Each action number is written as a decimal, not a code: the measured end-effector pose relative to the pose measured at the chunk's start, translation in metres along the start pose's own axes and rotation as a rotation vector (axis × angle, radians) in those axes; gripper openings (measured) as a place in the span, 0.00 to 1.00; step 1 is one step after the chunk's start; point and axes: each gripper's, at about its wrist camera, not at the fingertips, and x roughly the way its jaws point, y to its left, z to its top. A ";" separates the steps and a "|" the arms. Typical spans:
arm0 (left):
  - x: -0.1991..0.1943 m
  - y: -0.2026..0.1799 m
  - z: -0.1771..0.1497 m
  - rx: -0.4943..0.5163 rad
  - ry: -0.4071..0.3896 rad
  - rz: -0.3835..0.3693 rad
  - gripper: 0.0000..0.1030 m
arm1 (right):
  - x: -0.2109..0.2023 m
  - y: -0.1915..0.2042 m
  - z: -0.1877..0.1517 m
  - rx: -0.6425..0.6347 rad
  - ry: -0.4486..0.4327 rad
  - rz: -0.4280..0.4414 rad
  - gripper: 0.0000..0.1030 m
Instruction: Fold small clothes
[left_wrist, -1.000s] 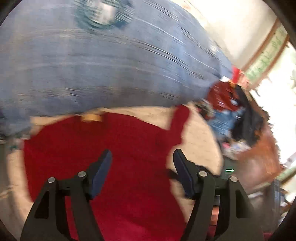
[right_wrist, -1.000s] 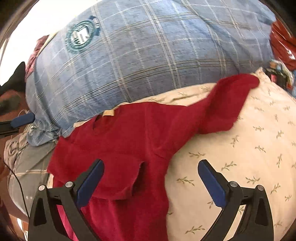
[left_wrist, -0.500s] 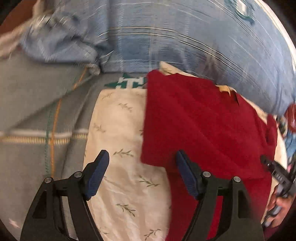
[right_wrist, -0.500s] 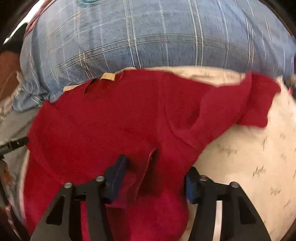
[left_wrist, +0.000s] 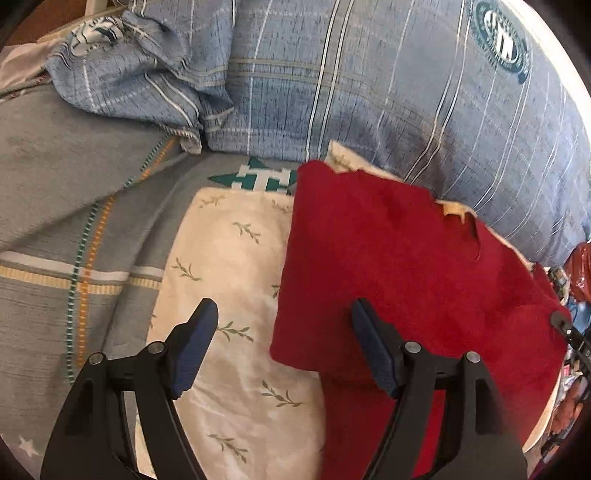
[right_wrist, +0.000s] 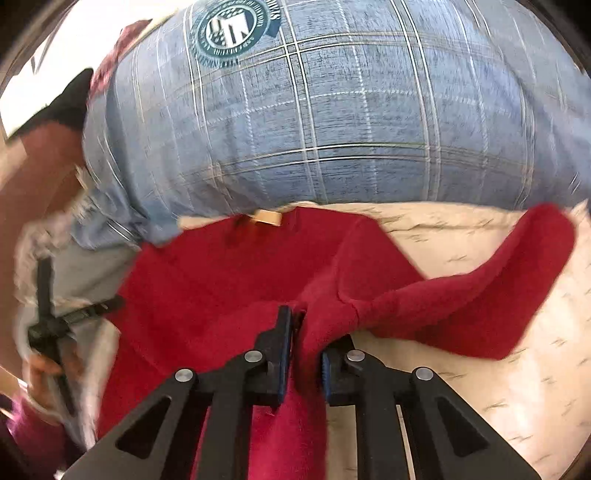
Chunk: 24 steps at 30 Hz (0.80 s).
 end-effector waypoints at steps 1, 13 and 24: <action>0.004 0.000 -0.001 -0.004 0.008 0.007 0.72 | 0.002 0.000 -0.002 -0.020 0.014 -0.028 0.12; 0.015 -0.012 -0.005 0.035 0.005 0.027 0.73 | -0.018 0.001 -0.001 0.019 -0.049 -0.012 0.55; 0.011 -0.012 -0.007 0.053 0.013 0.020 0.73 | 0.028 -0.024 -0.049 0.085 0.084 -0.064 0.52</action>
